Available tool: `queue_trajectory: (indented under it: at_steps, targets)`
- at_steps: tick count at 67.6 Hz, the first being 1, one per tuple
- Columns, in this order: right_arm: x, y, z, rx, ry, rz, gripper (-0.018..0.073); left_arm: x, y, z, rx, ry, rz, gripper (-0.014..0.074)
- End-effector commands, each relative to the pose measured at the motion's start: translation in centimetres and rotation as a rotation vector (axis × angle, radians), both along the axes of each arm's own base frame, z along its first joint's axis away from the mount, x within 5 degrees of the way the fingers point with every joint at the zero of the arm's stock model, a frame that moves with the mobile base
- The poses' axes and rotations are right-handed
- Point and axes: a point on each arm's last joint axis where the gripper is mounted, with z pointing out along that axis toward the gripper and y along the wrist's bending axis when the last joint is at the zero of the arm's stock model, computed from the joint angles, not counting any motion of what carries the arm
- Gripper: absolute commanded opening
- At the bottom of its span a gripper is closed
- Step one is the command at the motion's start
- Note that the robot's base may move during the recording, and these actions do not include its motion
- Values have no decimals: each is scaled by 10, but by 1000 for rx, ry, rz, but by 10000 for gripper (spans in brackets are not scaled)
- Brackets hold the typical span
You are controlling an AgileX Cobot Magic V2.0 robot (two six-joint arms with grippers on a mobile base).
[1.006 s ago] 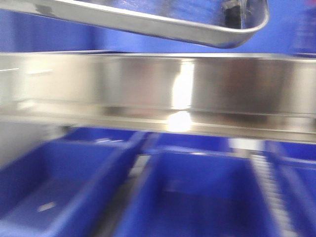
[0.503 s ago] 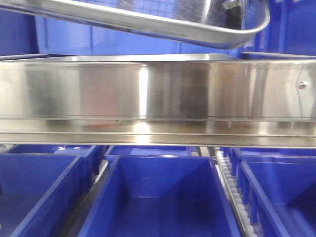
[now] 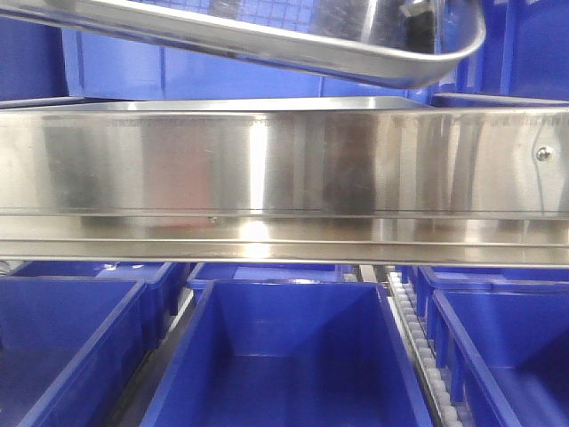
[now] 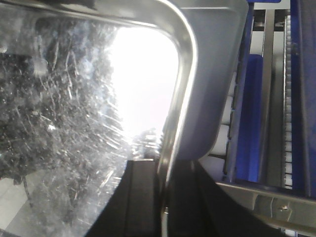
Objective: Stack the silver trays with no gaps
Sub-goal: 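Carry the tray with both grippers up to the shelf of blue bins, then lower the held tray with both grippers onto the silver tray on the shelf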
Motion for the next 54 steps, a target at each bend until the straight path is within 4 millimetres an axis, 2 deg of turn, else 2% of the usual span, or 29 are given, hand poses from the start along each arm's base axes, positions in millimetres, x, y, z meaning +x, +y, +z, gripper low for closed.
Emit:
queue_trajectory:
  at_steps: [1,37,45,54]
  targets:
    - [-2,25,27,241,-195,206,-15,-2,-12,2,-46,-19,-98,-10]
    - [-1,25,26,233,-190,200,-14,-2,-13,3,-52,-22,-104,-10]
    - [10,21,27,186,-160,125,-4,4,-10,3,-104,24,-98,-10]
    - [34,26,36,177,-167,62,-4,24,-6,0,-152,97,-104,-10]
